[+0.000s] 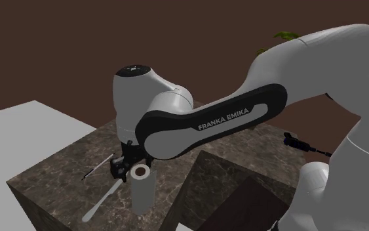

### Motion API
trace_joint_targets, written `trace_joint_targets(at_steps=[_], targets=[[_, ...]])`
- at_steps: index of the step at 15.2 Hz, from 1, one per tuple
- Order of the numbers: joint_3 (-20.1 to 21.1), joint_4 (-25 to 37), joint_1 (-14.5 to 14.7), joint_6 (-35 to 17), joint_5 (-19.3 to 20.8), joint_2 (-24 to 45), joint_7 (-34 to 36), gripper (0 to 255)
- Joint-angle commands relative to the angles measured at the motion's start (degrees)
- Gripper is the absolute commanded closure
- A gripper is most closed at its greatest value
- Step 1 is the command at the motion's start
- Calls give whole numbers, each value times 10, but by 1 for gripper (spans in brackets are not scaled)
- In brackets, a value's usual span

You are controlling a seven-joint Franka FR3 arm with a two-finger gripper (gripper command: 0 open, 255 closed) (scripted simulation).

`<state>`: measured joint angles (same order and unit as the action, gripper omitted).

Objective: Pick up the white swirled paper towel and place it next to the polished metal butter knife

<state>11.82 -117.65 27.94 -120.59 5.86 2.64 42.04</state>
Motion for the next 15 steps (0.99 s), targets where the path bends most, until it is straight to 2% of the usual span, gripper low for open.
trace_joint_targets(at_steps=[1,4,8,15], targets=[[0,0,0,0,0,0,0,0],[0,0,0,0,0,0,0,0],[2,47,2,69,-9,-23,-6,0],[2,47,2,69,-9,-23,-6,0]])
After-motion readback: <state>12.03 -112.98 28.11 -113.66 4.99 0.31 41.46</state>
